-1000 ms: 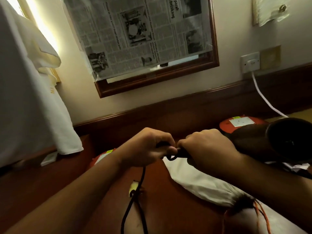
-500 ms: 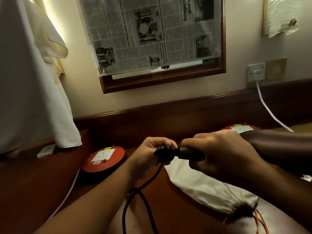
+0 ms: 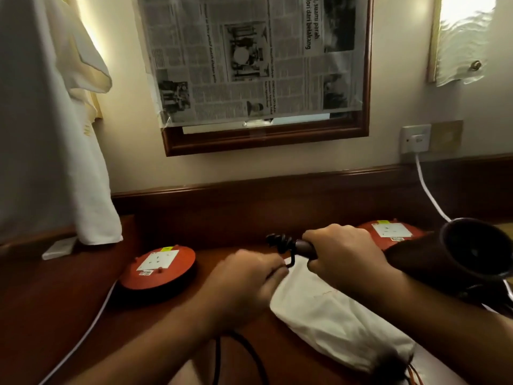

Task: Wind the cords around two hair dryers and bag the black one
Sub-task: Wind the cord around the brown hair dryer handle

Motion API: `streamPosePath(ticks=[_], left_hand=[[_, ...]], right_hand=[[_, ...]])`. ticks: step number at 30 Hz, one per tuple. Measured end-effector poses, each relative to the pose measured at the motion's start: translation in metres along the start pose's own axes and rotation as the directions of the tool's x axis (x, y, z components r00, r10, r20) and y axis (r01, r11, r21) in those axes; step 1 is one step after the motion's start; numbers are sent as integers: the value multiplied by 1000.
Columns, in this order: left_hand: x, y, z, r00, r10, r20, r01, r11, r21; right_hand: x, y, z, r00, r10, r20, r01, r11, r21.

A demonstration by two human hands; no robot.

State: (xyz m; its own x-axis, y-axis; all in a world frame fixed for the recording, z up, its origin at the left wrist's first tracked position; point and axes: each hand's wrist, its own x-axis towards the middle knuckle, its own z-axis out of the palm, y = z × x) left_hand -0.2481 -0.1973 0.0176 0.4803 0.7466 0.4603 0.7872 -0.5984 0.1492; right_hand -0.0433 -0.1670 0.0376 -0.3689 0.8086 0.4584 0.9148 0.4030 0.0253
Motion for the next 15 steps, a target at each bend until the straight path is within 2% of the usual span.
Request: streamPosePath(ticks=[2,4,7,9,12,15], left_hand=[[14,-20,-14,995,52,-88,-43,995,95],[28,-39,-23,984,113,-136,-105,992,65],[43,-58,-29,984,140,-110,-158,970,-182],[49,-67,-32,993,86,-84,-111,924,-366],[53,-77,-32,997,62,-36,-72,840,-538],[52,-89,-16,995,22,99,53,717,-696]], right_hand=[[1,-9,3,996,-88,18,90,992,-93],[2,-19,3,980,-196,43,200,963,-181],[3,-27,-3,963,-263,53,268,941,-208],[4,-31,-7,953,-299,46,302,932,-201],[3,-33,-6,942,-334,33,334,923,-189],[3,-30,-1,925,-378,23,376,911,-171]])
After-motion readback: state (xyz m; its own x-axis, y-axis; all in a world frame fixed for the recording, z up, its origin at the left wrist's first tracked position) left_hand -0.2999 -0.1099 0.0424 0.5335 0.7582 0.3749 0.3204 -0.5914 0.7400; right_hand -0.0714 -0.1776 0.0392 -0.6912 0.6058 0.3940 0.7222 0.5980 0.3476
